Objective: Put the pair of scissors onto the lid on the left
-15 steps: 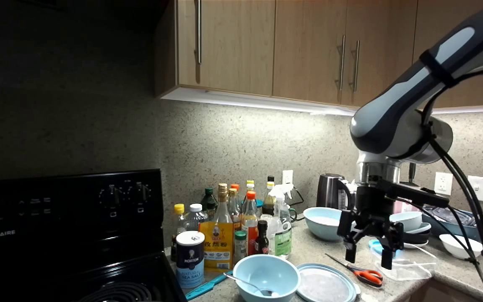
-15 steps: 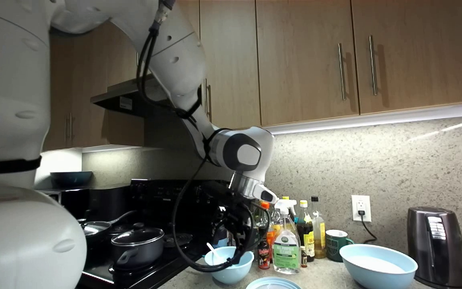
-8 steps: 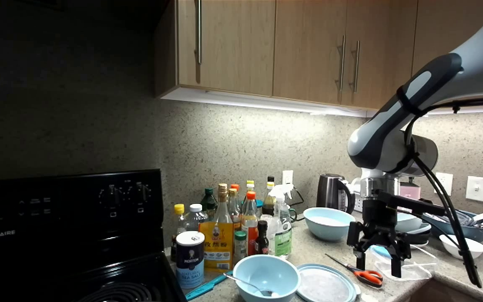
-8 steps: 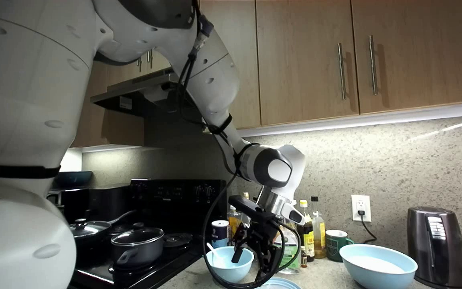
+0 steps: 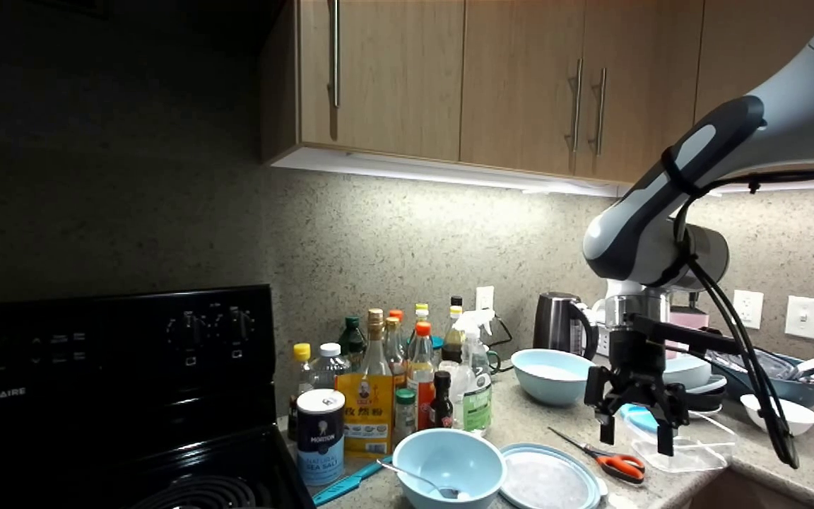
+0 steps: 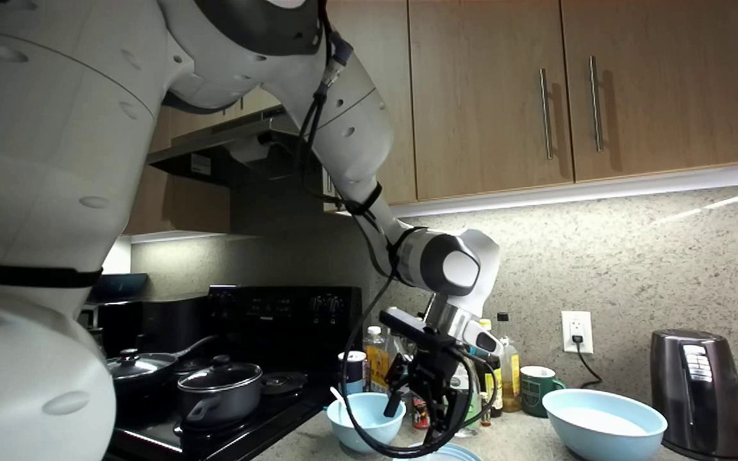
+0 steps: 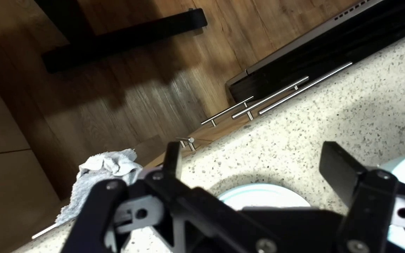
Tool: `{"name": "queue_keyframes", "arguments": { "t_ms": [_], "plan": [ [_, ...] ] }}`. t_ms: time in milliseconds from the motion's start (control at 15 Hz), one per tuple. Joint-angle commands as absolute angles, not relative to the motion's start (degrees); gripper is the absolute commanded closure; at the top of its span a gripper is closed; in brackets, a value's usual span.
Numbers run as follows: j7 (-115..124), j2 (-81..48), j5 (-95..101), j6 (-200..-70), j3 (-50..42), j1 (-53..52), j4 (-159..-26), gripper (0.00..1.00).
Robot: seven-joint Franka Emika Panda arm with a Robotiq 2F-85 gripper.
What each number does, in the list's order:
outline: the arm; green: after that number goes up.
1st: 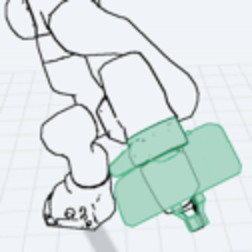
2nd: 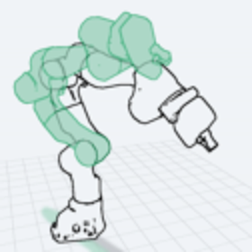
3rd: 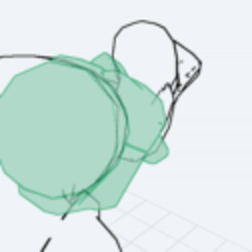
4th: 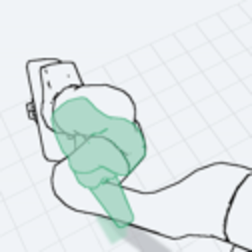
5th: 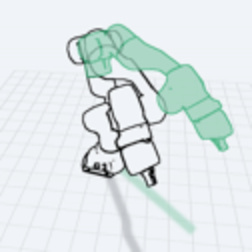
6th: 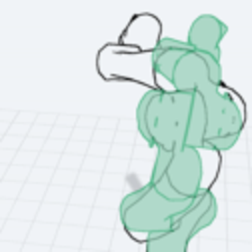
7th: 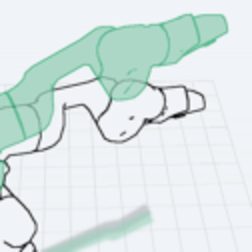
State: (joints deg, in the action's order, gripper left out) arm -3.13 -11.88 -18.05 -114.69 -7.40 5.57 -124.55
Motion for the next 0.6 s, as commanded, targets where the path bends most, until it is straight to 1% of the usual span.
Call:
{"name": "queue_keyframes", "arguments": {
  "t_ms": [0,333,400,533],
  "plan": [
    [-5.7,-20.1,-17.3,-107.1,-7.9,9.4,-113.4,0.00],
    [-3.4,-29.9,-17.8,-99.4,-7.5,12.4,-100.8,0.00],
    [-4.1,-26.1,-17.5,-102.9,-7.6,12.0,-105.6,0.00],
    [-4.0,-29.2,-17.5,-101.4,-7.4,12.5,-102.3,0.00]
  ]
}}
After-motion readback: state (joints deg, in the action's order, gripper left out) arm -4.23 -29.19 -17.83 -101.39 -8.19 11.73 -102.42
